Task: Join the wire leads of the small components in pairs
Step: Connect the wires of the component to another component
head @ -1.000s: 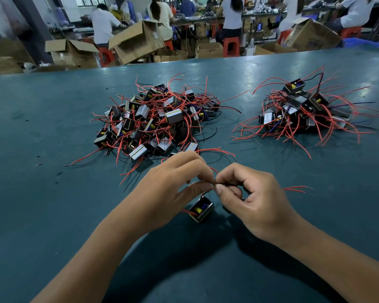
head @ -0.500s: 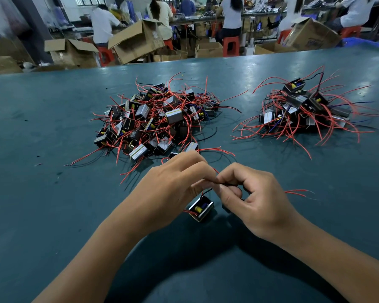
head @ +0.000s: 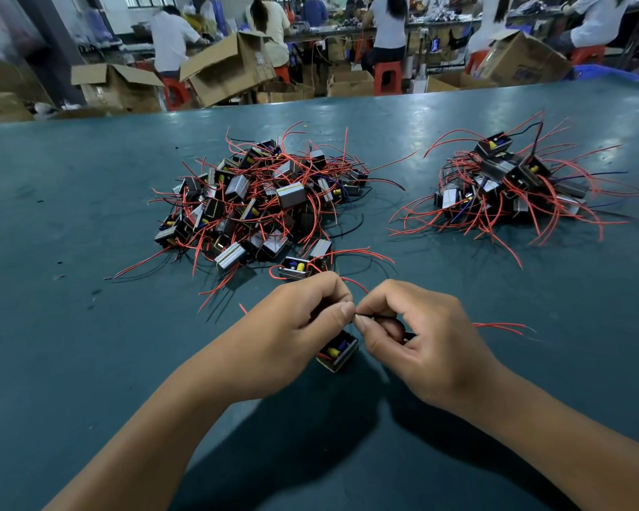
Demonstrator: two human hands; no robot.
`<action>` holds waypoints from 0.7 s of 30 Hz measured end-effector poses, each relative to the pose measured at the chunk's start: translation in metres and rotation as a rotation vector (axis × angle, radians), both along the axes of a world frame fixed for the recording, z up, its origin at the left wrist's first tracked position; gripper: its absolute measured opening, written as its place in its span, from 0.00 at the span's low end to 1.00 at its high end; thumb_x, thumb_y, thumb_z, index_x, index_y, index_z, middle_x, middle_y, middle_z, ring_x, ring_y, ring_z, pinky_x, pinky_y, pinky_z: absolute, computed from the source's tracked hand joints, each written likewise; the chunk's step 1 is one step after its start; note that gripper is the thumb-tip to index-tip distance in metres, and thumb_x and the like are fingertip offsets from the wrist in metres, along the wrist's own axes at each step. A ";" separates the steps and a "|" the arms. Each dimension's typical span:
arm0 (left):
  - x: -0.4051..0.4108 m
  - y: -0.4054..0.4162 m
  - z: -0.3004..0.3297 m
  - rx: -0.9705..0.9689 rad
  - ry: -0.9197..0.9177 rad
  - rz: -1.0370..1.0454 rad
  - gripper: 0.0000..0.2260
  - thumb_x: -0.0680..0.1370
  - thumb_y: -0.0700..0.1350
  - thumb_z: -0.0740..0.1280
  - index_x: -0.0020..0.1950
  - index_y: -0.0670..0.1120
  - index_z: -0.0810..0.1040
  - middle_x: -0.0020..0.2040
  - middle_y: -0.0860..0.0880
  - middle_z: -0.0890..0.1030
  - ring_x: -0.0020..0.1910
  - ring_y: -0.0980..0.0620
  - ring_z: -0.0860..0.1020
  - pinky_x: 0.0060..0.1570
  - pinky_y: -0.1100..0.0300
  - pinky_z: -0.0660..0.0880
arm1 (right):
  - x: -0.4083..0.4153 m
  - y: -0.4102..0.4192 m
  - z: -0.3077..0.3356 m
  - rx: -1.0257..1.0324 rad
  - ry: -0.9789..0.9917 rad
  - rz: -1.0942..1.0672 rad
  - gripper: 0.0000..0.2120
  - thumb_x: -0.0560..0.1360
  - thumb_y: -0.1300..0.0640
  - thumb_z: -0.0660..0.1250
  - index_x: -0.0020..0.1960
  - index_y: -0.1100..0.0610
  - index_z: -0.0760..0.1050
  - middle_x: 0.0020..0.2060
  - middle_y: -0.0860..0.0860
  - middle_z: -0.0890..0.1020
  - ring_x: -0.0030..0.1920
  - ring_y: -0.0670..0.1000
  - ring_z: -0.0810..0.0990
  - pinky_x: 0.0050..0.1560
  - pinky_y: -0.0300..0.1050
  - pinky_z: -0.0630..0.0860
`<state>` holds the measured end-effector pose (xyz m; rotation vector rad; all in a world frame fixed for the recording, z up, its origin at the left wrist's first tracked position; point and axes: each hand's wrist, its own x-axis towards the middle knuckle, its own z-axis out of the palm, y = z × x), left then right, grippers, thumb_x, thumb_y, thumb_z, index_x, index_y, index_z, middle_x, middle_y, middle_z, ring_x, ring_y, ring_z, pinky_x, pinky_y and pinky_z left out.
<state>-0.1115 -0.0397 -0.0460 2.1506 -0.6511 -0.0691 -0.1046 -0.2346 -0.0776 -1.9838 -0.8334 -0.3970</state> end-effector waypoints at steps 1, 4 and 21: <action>0.000 -0.001 0.000 -0.019 0.021 0.003 0.10 0.81 0.50 0.60 0.43 0.48 0.72 0.34 0.57 0.68 0.34 0.57 0.65 0.34 0.62 0.65 | 0.000 0.000 0.000 0.004 0.001 -0.003 0.02 0.75 0.59 0.68 0.44 0.55 0.77 0.31 0.47 0.70 0.30 0.47 0.69 0.32 0.39 0.68; 0.000 -0.003 0.000 -0.053 0.055 0.009 0.10 0.81 0.51 0.60 0.43 0.48 0.72 0.35 0.56 0.68 0.34 0.56 0.65 0.35 0.61 0.65 | 0.000 0.000 0.001 0.020 0.011 -0.008 0.03 0.75 0.60 0.68 0.43 0.56 0.77 0.29 0.47 0.69 0.30 0.48 0.69 0.32 0.43 0.69; 0.008 -0.005 -0.007 -0.251 0.132 0.066 0.04 0.77 0.49 0.67 0.45 0.49 0.78 0.33 0.60 0.74 0.30 0.60 0.67 0.32 0.70 0.64 | 0.002 0.001 0.003 0.096 0.040 -0.099 0.04 0.74 0.61 0.68 0.41 0.57 0.77 0.27 0.42 0.67 0.29 0.45 0.67 0.32 0.40 0.68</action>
